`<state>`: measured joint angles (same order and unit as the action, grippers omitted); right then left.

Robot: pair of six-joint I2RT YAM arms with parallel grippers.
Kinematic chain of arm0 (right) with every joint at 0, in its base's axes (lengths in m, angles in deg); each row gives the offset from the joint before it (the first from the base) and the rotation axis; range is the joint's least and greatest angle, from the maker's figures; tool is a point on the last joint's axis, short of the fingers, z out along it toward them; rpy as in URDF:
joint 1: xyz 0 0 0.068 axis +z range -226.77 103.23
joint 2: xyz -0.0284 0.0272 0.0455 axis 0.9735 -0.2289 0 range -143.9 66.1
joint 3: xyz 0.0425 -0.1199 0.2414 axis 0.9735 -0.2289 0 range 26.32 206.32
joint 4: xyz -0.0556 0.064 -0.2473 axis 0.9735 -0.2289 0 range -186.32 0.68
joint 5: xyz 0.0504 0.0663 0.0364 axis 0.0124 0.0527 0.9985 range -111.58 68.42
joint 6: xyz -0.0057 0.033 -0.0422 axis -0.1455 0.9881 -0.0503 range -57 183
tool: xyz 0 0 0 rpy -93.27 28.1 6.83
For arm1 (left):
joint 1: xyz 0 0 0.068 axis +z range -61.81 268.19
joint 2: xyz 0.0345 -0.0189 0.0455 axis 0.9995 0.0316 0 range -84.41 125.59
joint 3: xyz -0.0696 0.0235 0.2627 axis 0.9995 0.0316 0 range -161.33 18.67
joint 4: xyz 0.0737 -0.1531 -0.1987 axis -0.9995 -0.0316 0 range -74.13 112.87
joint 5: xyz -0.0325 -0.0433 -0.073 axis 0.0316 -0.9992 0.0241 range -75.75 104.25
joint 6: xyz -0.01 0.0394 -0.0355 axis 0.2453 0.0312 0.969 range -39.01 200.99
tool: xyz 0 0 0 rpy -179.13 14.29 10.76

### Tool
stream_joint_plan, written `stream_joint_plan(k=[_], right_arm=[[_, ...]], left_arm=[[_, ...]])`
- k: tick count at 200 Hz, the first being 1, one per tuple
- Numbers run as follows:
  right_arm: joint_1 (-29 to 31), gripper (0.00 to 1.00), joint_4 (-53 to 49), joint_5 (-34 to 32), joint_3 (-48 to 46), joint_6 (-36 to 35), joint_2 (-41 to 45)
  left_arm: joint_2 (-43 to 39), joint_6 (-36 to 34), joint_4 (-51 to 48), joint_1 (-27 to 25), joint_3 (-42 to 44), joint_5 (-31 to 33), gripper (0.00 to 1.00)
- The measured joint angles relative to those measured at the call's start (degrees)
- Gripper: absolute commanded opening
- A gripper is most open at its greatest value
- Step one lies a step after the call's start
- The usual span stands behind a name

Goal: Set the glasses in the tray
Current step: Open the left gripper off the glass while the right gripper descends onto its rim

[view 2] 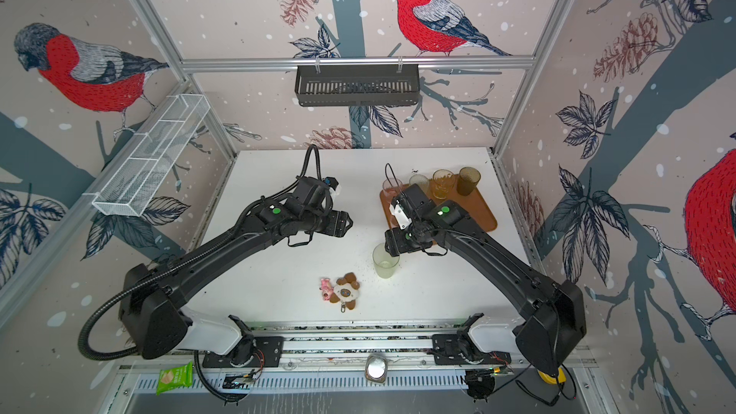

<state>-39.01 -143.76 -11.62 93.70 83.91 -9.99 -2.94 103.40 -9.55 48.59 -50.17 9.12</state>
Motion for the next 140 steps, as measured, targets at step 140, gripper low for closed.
stream_joint_plan(k=[140], right_arm=[[1.07,0.37,0.00,-4.02,0.15,2.86,-7.15]], left_arm=[[-2.60,0.04,3.87,0.15,1.90,-0.37,0.77]])
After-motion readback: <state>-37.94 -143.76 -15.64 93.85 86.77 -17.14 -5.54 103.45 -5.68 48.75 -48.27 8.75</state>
